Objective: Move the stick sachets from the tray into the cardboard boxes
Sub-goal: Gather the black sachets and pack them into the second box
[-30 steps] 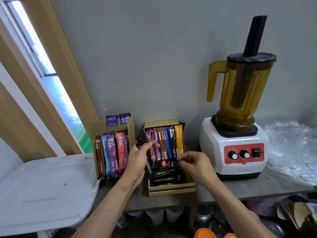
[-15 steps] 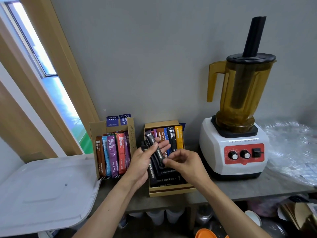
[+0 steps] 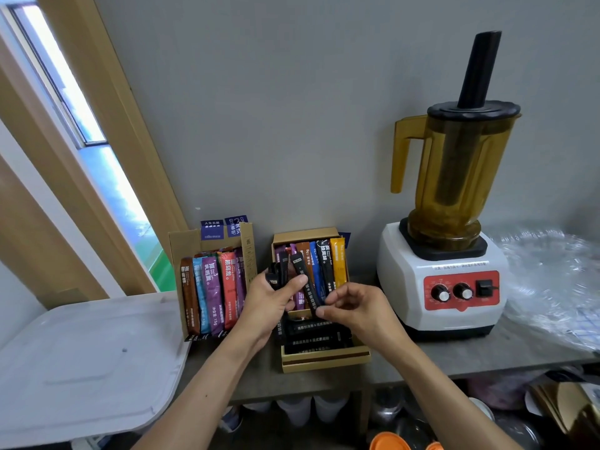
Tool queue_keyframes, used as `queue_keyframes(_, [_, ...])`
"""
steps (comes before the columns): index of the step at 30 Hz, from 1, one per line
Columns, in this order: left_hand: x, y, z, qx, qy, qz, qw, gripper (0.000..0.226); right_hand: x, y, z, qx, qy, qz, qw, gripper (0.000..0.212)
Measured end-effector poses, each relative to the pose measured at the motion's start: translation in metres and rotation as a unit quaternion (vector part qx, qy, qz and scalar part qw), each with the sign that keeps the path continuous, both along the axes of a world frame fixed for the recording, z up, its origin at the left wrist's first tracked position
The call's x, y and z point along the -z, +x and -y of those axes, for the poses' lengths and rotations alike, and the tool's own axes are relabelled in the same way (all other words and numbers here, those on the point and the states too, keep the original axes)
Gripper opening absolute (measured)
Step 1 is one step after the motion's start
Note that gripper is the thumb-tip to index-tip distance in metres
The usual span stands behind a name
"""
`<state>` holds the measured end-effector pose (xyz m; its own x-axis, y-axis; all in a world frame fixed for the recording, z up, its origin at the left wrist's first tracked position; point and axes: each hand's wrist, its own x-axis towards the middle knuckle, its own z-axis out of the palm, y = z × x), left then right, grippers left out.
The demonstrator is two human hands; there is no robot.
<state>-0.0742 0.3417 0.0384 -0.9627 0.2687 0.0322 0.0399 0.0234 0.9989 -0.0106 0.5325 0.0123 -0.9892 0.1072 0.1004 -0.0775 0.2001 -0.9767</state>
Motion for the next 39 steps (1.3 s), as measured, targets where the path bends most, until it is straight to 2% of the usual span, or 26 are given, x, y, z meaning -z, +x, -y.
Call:
queue_keyframes(4, [-0.002, -0.001, 0.003, 0.05, -0.087, -0.058, 0.993, 0.024, -0.008, -0.003, 0.0, 0.06, -0.073, -0.042, 0.995, 0.027])
queue_keyframes(6, [-0.003, 0.0, 0.003, 0.085, -0.144, -0.081, 0.983, 0.027, -0.009, -0.007, -0.001, 0.064, -0.076, -0.062, 0.993, 0.031])
queue_keyframes(8, [-0.003, 0.0, 0.002, 0.079, -0.16, -0.087, 0.98, 0.031, -0.008, -0.009, -0.001, 0.058, -0.062, -0.062, 0.995, 0.031])
queue_keyframes(11, [-0.001, -0.001, 0.0, 0.017, -0.125, -0.084, 0.988, 0.029, -0.002, -0.008, -0.005, 0.07, -0.043, -0.044, 0.996, 0.019])
queue_keyframes(14, [0.002, -0.003, -0.001, -0.022, -0.055, -0.034, 0.998, 0.031, 0.01, -0.009, -0.008, 0.07, 0.011, 0.004, 0.998, 0.006])
queue_keyframes(18, [0.001, -0.004, -0.007, -0.004, 0.073, 0.066, 0.995, 0.043, 0.025, -0.011, -0.004, 0.074, 0.2, 0.03, 0.977, 0.007])
queue_keyframes(20, [0.0, -0.003, -0.007, 0.001, 0.099, 0.103, 0.99, 0.046, 0.024, -0.011, -0.001, 0.087, 0.236, 0.025, 0.967, 0.011])
queue_keyframes(24, [0.002, -0.003, -0.005, 0.011, 0.074, 0.118, 0.99, 0.049, 0.01, -0.01, 0.002, 0.103, 0.134, -0.003, 0.986, 0.007])
queue_keyframes(28, [0.0, -0.003, -0.007, 0.026, 0.13, 0.104, 0.986, 0.044, -0.003, -0.003, 0.009, 0.008, 0.047, 0.002, 0.999, 0.018])
queue_keyframes(32, [-0.002, -0.001, -0.01, 0.055, 0.105, 0.075, 0.99, 0.034, -0.004, -0.001, 0.013, -0.024, 0.021, -0.001, 0.999, 0.027])
queue_keyframes(35, [-0.003, -0.001, -0.011, 0.065, 0.087, 0.075, 0.991, 0.027, -0.004, -0.003, 0.015, -0.032, 0.012, 0.0, 0.999, 0.025])
queue_keyframes(39, [-0.001, -0.004, -0.006, 0.049, 0.053, 0.083, 0.994, 0.036, -0.004, -0.003, 0.007, -0.004, -0.034, 0.003, 0.999, 0.024])
